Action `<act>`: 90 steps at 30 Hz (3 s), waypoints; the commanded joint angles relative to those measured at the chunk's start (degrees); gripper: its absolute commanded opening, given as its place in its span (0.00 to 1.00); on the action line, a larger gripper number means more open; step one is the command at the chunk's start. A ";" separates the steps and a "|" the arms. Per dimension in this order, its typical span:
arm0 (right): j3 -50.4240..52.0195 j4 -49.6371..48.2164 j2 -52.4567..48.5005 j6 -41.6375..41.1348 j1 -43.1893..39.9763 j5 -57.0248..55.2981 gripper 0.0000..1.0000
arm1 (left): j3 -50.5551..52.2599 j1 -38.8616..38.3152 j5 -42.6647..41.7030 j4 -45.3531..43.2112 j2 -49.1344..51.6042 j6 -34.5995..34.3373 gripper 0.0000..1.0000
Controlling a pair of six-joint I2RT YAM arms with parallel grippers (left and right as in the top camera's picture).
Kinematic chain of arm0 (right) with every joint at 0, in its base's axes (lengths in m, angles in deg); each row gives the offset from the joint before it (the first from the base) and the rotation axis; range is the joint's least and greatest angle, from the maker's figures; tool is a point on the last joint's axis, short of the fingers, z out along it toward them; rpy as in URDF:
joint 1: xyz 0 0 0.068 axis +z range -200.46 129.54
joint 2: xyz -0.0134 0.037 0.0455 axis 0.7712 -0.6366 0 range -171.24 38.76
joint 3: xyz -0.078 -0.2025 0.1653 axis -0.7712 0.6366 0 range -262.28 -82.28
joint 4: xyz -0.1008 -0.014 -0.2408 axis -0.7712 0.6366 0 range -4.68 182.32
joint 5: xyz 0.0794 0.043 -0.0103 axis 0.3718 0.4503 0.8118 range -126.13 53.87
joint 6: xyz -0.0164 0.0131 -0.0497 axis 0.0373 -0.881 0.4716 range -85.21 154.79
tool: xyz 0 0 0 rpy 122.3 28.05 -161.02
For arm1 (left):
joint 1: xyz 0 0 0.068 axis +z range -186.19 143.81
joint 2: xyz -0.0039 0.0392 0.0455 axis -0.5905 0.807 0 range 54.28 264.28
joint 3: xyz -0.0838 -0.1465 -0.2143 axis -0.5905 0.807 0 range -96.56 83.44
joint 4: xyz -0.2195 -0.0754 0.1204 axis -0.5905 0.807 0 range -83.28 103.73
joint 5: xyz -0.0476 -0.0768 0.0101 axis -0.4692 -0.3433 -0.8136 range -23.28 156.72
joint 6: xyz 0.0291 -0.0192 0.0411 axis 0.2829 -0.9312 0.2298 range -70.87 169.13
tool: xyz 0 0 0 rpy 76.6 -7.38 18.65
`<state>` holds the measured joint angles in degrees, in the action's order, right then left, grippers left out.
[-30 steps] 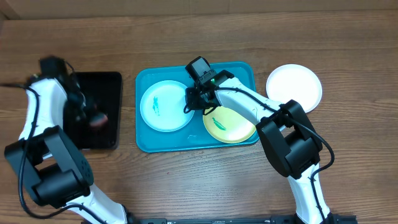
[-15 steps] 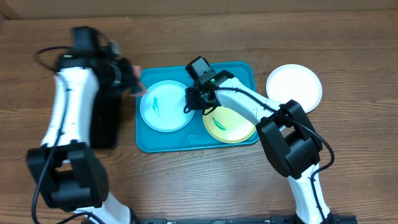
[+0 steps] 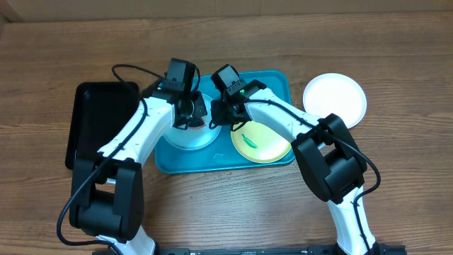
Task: Clean dirty plates on tray and stack at the side
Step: 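Scrub the light-blue plate with the sponge while the right gripper holds it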
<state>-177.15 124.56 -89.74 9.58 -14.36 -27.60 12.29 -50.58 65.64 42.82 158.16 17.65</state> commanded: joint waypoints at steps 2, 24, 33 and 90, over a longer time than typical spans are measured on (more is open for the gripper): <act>1.42 1.18 -1.38 0.09 0.15 -2.05 0.10 | 2.14 0.22 4.22 -3.54 0.00 -1.97 0.04; 1.42 1.66 -1.38 0.11 0.15 -2.05 0.10 | -0.44 2.99 -3.04 -2.73 4.20 -2.99 0.59; 1.42 0.98 -1.40 0.09 0.15 -2.05 0.10 | -2.62 3.98 -10.67 -1.75 4.24 -2.99 0.41; 1.42 0.96 -1.38 0.11 0.15 -2.49 0.10 | -10.95 8.59 -17.84 7.82 8.81 2.95 0.04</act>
<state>-177.15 124.89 -89.66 9.55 -14.36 -27.60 -0.50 -40.42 53.86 52.42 165.96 22.06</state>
